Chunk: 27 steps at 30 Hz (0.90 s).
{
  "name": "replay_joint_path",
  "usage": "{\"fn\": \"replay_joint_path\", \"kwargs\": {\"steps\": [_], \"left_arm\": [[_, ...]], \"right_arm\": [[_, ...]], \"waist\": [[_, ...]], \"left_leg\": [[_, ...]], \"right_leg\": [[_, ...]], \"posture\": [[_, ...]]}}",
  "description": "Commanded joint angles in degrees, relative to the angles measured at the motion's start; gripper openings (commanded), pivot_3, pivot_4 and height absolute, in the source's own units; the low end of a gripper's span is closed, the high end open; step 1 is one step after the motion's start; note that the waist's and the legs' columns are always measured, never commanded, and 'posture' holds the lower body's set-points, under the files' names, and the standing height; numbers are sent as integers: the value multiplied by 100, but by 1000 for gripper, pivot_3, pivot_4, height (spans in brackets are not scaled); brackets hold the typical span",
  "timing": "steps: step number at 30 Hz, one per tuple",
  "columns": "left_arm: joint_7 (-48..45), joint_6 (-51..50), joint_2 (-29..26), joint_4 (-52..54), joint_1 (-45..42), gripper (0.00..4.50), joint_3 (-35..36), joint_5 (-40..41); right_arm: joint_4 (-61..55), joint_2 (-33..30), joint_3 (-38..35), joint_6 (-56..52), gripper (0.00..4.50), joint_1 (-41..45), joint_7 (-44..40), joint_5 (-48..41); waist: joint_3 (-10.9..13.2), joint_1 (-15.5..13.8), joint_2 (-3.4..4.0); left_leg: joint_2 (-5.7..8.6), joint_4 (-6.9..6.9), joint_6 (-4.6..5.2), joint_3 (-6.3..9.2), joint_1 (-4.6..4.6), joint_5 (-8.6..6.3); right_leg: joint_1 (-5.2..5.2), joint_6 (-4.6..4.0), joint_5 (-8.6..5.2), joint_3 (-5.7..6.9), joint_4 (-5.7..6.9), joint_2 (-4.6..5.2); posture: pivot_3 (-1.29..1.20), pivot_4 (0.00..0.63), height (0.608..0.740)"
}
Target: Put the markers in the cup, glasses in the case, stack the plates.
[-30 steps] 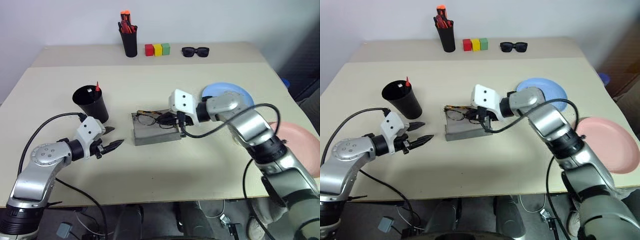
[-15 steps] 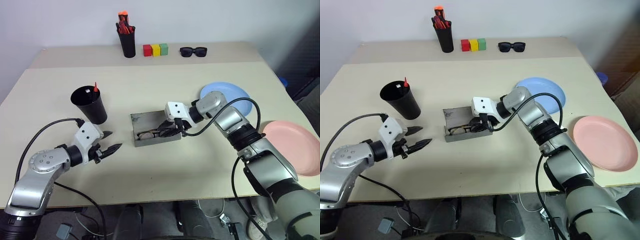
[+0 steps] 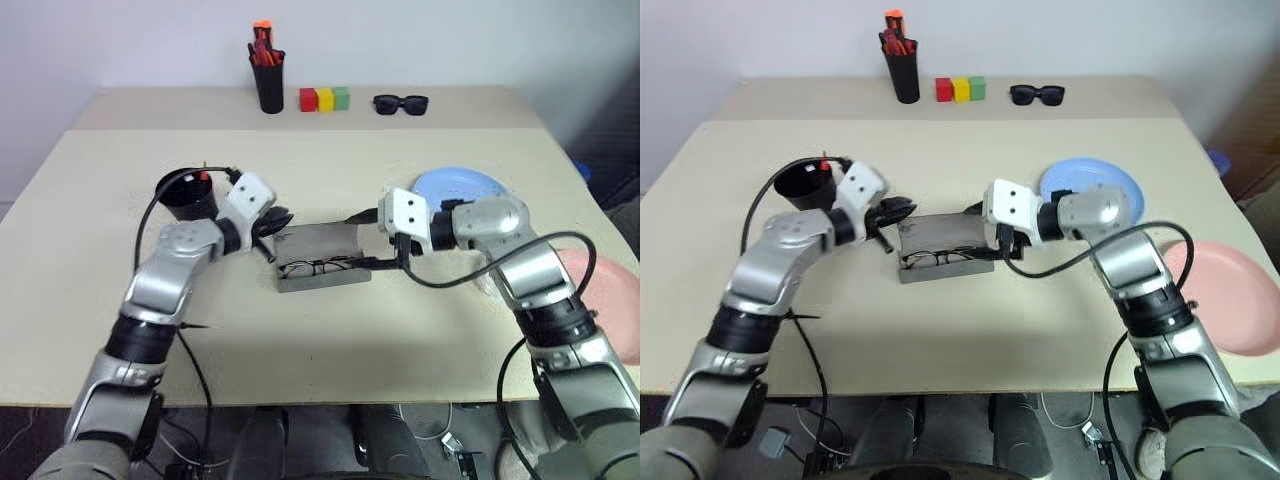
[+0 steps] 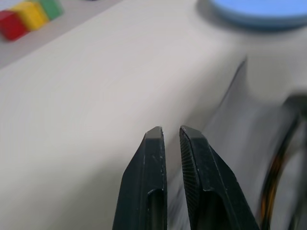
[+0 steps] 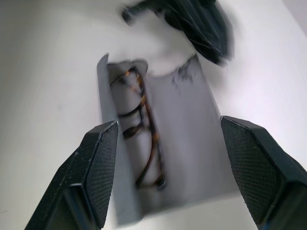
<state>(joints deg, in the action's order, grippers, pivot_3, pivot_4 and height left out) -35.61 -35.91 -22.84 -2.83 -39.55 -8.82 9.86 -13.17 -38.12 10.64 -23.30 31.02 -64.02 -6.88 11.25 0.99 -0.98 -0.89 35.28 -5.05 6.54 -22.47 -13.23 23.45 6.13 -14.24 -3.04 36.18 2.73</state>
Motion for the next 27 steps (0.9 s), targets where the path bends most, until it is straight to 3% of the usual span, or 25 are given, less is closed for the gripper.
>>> {"fn": "replay_joint_path", "kwargs": {"steps": [1,7,13,17,22,27], "left_arm": [[392,-378,255,-801,-584,522,58,-163],[-51,-663,314,-1601,-1090,522,-261,-254],[-765,-529,-7,-1394,-933,522,-493,-249],[-1294,-329,-310,-870,-637,522,-539,-166],[-2119,-135,-768,552,131,522,-589,257],[-2260,-270,-873,1317,630,522,-634,476]], "right_arm": [[-1276,-172,-551,-609,3432,-710,511,-210],[-2674,-317,-1308,-1572,3432,-2006,1175,-539],[-2963,-426,-1639,-1944,3432,-2184,1470,-826],[-2804,-516,-1634,-1867,3432,-2192,1555,-871],[-2500,-444,-1479,-1681,3432,-2160,1713,-853],[-2013,-394,-1320,-1432,3432,-2034,1955,-685]], "waist": [[0,34,1],[0,150,1],[0,151,1],[0,146,1],[0,145,1],[0,133,1]], "left_leg": [[0,-1,0,-1,3,0],[-1,3,0,1,8,1],[-1,1,0,1,10,1],[-1,-1,0,0,6,0],[-2,-2,0,0,7,0],[-2,3,0,0,7,0]], "right_leg": [[2,0,0,-2,4,-1],[-1,0,-1,-3,12,-2],[-1,-1,-1,-3,12,-3],[-1,-1,-2,-3,8,-1],[-1,-3,-2,-3,8,-1],[-4,-11,-6,-3,8,0]], "posture": [[0,150,740],[0,150,740],[0,150,740],[0,150,740],[0,150,740],[0,150,740]]}}
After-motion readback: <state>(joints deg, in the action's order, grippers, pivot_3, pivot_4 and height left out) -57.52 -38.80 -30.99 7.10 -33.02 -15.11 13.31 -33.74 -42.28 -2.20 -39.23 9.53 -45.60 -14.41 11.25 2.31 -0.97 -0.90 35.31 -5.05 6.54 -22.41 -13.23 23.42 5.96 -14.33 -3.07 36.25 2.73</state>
